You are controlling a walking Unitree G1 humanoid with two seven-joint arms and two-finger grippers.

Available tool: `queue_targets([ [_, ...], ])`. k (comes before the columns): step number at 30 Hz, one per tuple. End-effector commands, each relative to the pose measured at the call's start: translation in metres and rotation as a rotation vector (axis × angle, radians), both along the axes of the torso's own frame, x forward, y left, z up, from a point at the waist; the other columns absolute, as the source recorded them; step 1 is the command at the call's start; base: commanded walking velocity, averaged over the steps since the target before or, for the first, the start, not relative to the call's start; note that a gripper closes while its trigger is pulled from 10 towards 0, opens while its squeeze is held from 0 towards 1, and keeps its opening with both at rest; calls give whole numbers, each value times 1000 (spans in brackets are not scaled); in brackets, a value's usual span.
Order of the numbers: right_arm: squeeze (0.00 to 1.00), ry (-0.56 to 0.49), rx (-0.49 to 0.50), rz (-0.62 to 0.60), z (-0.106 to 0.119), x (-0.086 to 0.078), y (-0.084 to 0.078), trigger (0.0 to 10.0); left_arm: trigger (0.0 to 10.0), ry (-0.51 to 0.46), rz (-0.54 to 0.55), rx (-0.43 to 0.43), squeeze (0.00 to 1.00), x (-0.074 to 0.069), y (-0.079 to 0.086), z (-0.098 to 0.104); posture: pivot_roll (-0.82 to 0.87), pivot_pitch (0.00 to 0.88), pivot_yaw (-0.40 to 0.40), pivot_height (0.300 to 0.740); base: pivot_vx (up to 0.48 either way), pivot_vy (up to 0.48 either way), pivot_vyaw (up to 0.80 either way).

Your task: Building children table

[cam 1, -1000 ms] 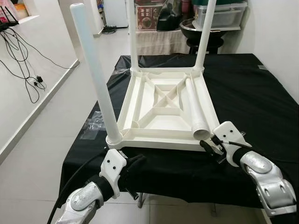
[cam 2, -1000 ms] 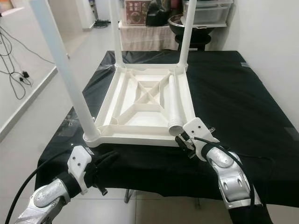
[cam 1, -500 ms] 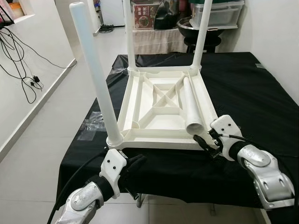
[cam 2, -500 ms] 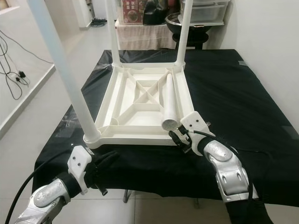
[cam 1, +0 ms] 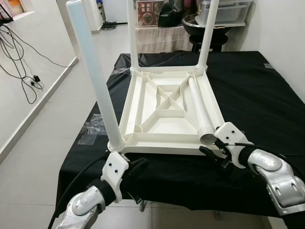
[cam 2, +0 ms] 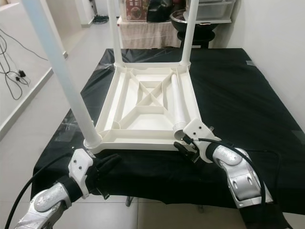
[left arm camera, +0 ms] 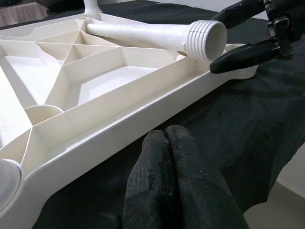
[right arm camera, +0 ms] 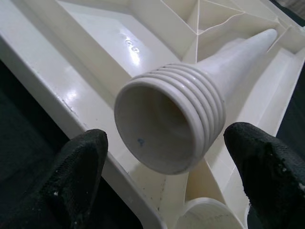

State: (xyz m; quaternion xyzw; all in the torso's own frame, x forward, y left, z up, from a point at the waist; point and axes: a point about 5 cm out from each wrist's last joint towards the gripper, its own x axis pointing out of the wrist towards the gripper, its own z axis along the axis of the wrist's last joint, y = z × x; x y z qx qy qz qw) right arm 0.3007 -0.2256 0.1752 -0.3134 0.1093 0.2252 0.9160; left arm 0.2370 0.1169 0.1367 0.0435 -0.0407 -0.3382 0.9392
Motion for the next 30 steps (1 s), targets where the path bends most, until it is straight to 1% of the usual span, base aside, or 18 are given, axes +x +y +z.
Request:
queue_targets([
  [1, 0, -4, 16, 29, 3, -2, 3, 10000, 10000, 11, 4, 16, 0, -2, 3, -1, 8, 105, 24, 740, 0, 0, 0],
  [2, 0, -8, 33, 42, 5, -2, 4, 10000, 10000, 11, 4, 16, 0, -2, 3, -1, 8, 105, 24, 740, 0, 0, 0],
  [3, 0, -23, 77, 44, 10, -1, 5, 10000, 10000, 11, 4, 17, 0, -2, 3, -1, 7, 105, 23, 740, 0, 0, 0],
  [6, 0, -23, 77, 44, 10, -1, 5, 10000, 10000, 11, 4, 17, 0, -2, 3, -1, 7, 105, 23, 740, 0, 0, 0],
  [7, 0, -33, 105, 45, 13, 0, 6, 10000, 10000, 11, 4, 17, 0, -2, 3, -1, 7, 105, 23, 740, 0, 0, 0],
  [9, 0, -47, 119, 35, 17, 1, 4, 10000, 10000, 11, 4, 17, 0, -2, 3, -1, 7, 103, 24, 740, 0, 0, 0],
  [11, 0, -59, 99, 15, 22, 2, -5, 10000, 10000, 11, 4, 18, 0, -3, 3, -2, 7, 102, 23, 740, 0, 0, 0],
  [12, 0, -59, 99, 15, 22, 2, -5, 10000, 10000, 11, 4, 18, 0, -3, 3, -2, 7, 102, 23, 740, 0, 0, 0],
  [14, 0, -65, 79, -3, 25, 2, -13, 10000, 10000, 11, 3, 19, 0, -3, 3, -2, 5, 100, 23, 740, 0, 0, 0],
  [15, 0, -65, 79, -3, 25, 2, -13, 10000, 10000, 11, 3, 19, 0, -3, 3, -2, 5, 100, 23, 740, 0, 0, 0],
  [16, 0, -75, 49, -24, 27, 3, -19, 10000, 10000, 12, 2, 19, 0, -3, 2, -2, 3, 99, 22, 740, 0, 0, 0],
  [19, 0, -79, 36, -31, 27, 3, -20, 10000, 10000, 13, 2, 19, 0, -3, 2, -2, 3, 99, 22, 740, 0, 0, 0],
  [23, 0, -82, -61, -61, 18, 5, -15, 10000, 10000, 13, 2, 22, 0, -3, 2, -3, 6, 95, 21, 740, 0, 0, 0],
  [24, 0, -87, -74, -90, 15, 7, -15, 10000, 10000, 13, 2, 22, 0, -3, 2, -3, 6, 93, 19, 740, 0, 0, 0],
  [25, 0, -91, -80, -110, 13, 8, -15, 10000, 10000, 14, 2, 22, 0, -3, 2, -3, 6, 93, 19, 740, 0, 0, 0],
  [27, 0, -91, -80, -110, 13, 8, -15, 10000, 10000, 14, 2, 22, 0, -3, 2, -3, 6, 93, 19, 740, 0, 0, 0],
  [29, 0, -135, -83, -213, 11, 12, -17, 10000, 10000, 14, 1, 23, 0, -4, 2, -3, 5, 91, 19, 740, 0, 0, 0],
  [30, 0, -135, -83, -213, 11, 12, -17, 10000, 10000, 14, 1, 23, 0, -4, 2, -3, 5, 91, 19, 740, 0, 0, 0],
])
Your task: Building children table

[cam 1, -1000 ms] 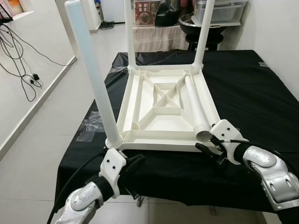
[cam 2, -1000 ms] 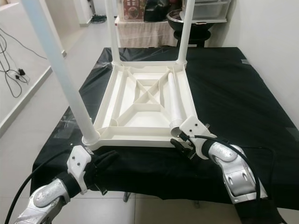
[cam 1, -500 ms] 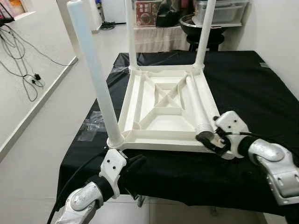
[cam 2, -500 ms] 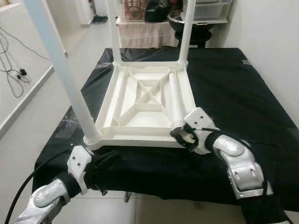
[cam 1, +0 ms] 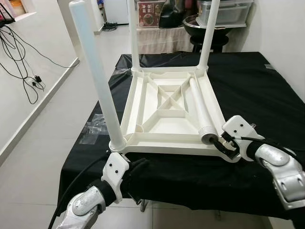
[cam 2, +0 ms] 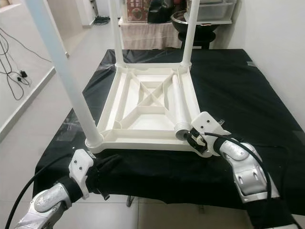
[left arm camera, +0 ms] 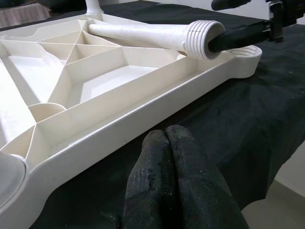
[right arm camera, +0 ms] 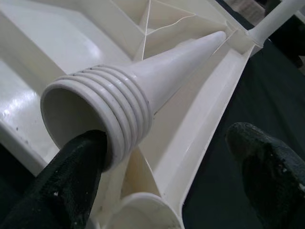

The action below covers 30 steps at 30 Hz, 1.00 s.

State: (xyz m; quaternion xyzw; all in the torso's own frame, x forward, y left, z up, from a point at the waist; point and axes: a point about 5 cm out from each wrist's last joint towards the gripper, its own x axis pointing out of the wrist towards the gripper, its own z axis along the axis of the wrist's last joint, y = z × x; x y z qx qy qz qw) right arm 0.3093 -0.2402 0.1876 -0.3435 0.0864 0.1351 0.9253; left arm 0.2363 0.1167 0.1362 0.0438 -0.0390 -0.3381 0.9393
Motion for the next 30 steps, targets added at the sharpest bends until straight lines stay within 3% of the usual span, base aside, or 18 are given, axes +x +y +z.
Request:
queue_targets([
  [1, 0, -60, -4, -122, -1, 5, -1, 10000, 10000, 11, 0, 21, 0, -3, 2, -3, 4, 90, 19, 740, 0, 0, 0],
  [9, 0, -192, 166, -320, -2, 16, 10, 10000, 10000, 9, 0, 22, 0, -3, 0, -2, 7, 92, 12, 740, 0, 0, 0],
  [12, 0, -206, 190, -337, -2, 19, 13, 10000, 10000, 7, 2, 21, 0, -3, 0, -2, 2, 101, 6, 740, 0, 0, 0],
  [13, 0, -210, 193, -333, -2, 21, 15, 7490, 10000, 6, 3, 20, 0, -3, -1, -1, -4, 103, 2, 740, 0, 0, 0],
  [14, 0, -215, 196, -330, -2, 22, 17, 667, 10000, 6, 4, 18, 0, -3, -1, -1, -7, 104, 5, 740, 0, 0, 0],
  [18, 0, -218, 198, -327, -3, 23, 18, 667, 10000, 6, 4, 17, 0, -3, -1, -1, -7, 104, 5, 740, 0, 0, 0],
  [19, 0, -214, 202, -322, -6, 24, 22, 0, 10000, 6, 3, 17, 0, -3, -1, -1, -9, 108, 12, 740, 0, 0, 0],
  [22, 0, -204, 221, -319, -15, 25, 34, 0, 10000, 6, 2, 22, 0, -3, 0, 0, -2, 111, 14, 740, 0, 0, 0],
  [30, 0, -219, 282, -317, -12, 28, 41, 0, 10000, 7, 4, 21, 0, -3, 1, 0, -4, 118, 17, 740, 0, 0, 0],
])
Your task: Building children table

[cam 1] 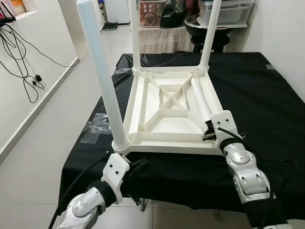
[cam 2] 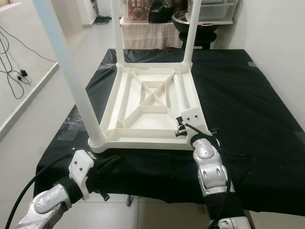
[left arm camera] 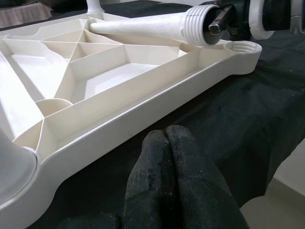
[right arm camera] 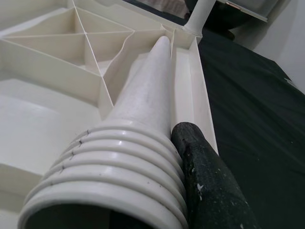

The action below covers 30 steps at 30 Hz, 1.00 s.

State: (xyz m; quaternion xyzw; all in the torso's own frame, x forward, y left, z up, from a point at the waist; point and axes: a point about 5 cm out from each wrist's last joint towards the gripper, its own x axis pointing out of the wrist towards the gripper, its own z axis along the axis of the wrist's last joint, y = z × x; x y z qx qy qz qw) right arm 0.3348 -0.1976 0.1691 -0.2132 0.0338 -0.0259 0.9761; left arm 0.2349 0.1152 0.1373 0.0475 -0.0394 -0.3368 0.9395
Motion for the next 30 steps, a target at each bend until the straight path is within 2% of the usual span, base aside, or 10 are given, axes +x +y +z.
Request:
queue_targets([
  [1, 0, -36, 14, -20, 6, 2, -2, 0, 10000, 11, 1, 15, 0, -1, 2, -1, -4, 118, 17, 740, 0, 0, 0],
  [9, 0, -113, 92, 27, 18, 3, -2, 0, 10000, 12, 0, 15, 0, -1, 2, 0, -6, 120, 17, 740, 0, 0, 0],
  [18, 0, -212, 232, 61, 39, -1, -21, 0, 10000, 12, 0, 19, 0, 0, 3, 1, -10, 119, 19, 740, 0, 0, 0],
  [20, 0, -298, 341, 89, 55, -7, -31, 0, 10000, 13, 0, 20, 0, 0, 4, 1, -13, 118, 24, 740, 0, 0, 0],
  [23, 0, -317, 361, 96, 58, -8, -32, 0, 10000, 14, 1, 20, 0, 0, 5, 1, -14, 118, 25, 740, 0, 0, 0],
  [26, 0, -410, 524, 153, 72, -12, -33, 0, 10000, 14, 6, -4, 0, 1, 5, 4, -11, 117, 27, 740, 0, 0, 0],
  [27, 0, -410, 524, 153, 72, -12, -33, 0, 10000, 14, 6, -4, 0, 1, 5, 4, -11, 117, 27, 740, 0, 0, 0],
  [28, 0, -441, 609, 179, 76, -13, -32, 2902, 10000, 15, 16, -26, 0, 3, 6, 7, -11, 117, 26, 740, 0, 0, 0],
  [29, 0, -457, 679, 212, 77, -13, -28, 10000, 10000, 13, 37, -63, 0, 5, 8, 12, -9, 116, 25, 740, 0, 0, 0],
  [30, 0, -457, 679, 212, 77, -13, -28, 10000, 10000, 13, 37, -63, 0, 5, 8, 12, -9, 116, 25, 740, 0, 0, 0],
])
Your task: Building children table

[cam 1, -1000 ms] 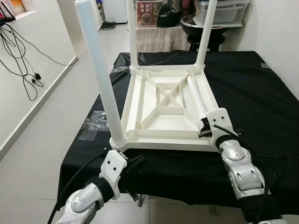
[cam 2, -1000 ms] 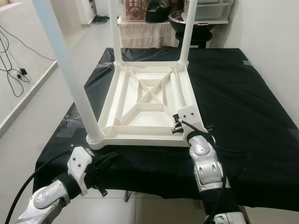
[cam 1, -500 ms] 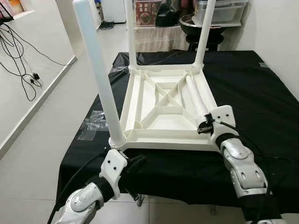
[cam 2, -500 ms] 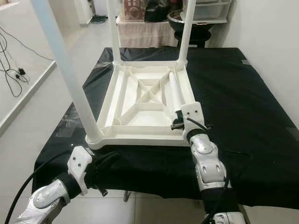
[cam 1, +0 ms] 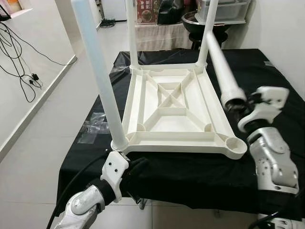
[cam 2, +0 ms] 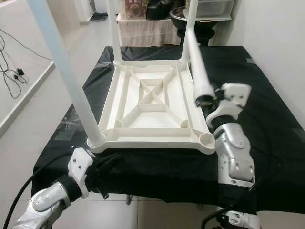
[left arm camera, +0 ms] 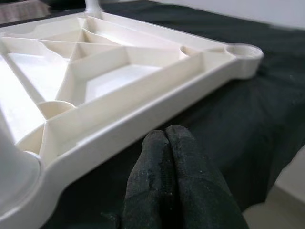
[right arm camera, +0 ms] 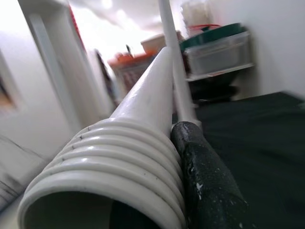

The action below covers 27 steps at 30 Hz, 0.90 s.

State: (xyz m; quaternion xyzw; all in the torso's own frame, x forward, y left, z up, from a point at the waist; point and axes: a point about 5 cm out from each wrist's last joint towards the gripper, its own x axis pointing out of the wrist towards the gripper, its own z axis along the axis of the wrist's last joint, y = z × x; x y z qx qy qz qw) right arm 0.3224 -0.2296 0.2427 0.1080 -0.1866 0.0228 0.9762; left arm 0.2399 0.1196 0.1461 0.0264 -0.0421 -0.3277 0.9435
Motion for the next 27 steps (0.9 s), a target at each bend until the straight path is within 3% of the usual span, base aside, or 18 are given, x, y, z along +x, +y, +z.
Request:
queue_targets([
  [1, 0, -42, 76, 68, 4, -1, 6, 10000, 10000, 4, 33, -45, 0, 2, 5, 6, -9, 115, 25, 740, 0, 0, 0],
  [9, 0, -26, 123, 149, -8, -1, 24, 10000, 10000, 5, 92, -144, 0, 12, 13, 17, -14, 103, 24, 740, 0, 0, 0],
  [15, 0, -40, 115, 260, -13, -6, 39, 10000, 10000, 26, 32, -152, 0, 10, 5, 16, -18, 92, 24, 740, 0, -469, 0],
  [21, 0, -35, 127, 275, -18, -6, 39, 10000, 10000, 40, 15, -170, 0, 10, 1, 17, -17, 85, 23, 740, 0, -469, 0],
  [27, 0, -27, 128, 275, -22, -5, 38, 10000, 10000, 28, 23, -225, 0, 16, 1, 29, -15, 77, 25, 740, 0, -137, 0],
])
